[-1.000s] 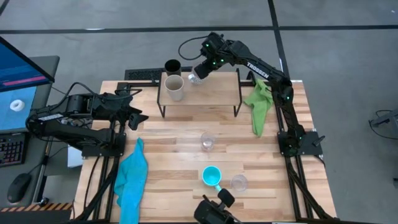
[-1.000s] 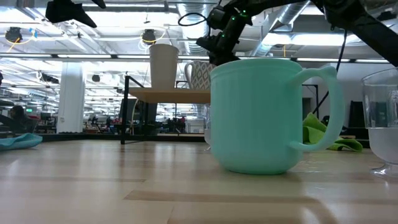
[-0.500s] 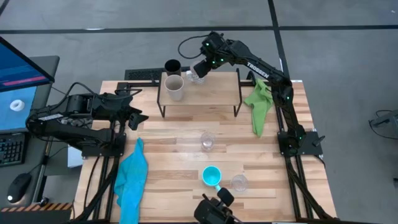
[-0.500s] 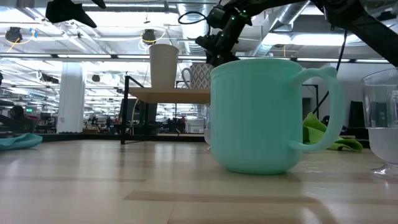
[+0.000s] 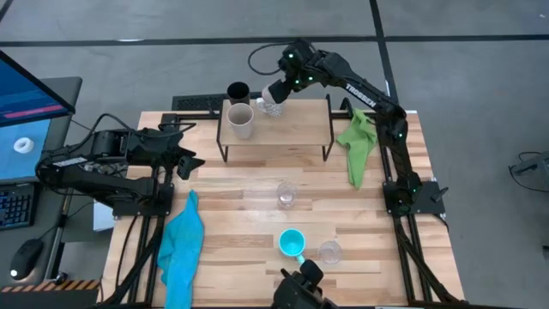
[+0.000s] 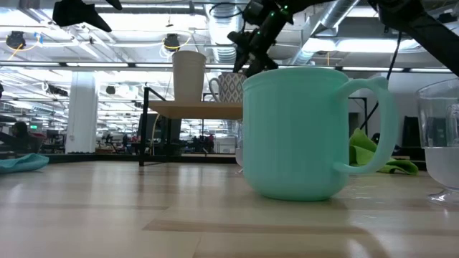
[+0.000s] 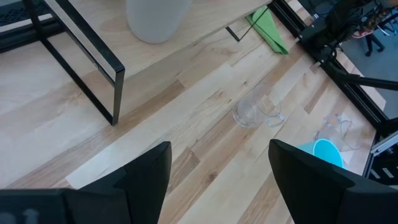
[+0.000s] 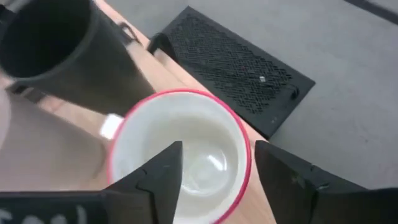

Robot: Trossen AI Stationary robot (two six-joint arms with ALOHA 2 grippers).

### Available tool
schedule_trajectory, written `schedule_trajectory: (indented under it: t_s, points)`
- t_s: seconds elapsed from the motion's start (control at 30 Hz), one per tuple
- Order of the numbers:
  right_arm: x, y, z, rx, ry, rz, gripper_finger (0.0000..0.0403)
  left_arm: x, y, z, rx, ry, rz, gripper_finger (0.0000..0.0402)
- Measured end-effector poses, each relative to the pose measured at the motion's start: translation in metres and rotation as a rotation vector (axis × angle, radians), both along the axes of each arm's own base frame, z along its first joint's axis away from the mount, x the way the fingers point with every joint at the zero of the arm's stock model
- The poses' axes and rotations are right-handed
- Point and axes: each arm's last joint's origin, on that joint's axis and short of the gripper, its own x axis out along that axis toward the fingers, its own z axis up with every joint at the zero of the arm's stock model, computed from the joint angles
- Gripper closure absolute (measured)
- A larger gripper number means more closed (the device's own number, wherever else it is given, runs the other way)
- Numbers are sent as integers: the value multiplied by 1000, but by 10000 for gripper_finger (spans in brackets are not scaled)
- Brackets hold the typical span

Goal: Stack small to large cups/mugs on shelf
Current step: Put the blue mug on the shelf

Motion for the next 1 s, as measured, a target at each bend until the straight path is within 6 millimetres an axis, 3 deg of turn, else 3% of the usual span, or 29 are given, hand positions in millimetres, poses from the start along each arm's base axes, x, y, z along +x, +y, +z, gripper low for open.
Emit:
schedule_trajectory:
  t_s: [0.27, 0.43, 0.63, 0.8, 0.9, 1.0]
  points:
    - [-21, 13, 34, -34, -63, 3, 165, 0, 0, 0, 17, 6, -12, 141]
    - [-55, 37, 78, -92, -114, 21, 171, 0, 0, 0, 19, 6, -11, 141]
    - [-111, 88, 128, -159, -135, 86, 177, 0, 0, 0, 27, 9, -18, 141]
    - [-151, 142, 147, -142, -78, 143, 180, 0, 0, 0, 31, 11, -22, 141]
    - [-164, 173, 147, -107, -8, 152, 180, 0, 0, 0, 29, 10, -23, 141]
    - [-154, 201, 142, -81, 2, 196, 180, 0, 0, 0, 28, 10, -29, 141]
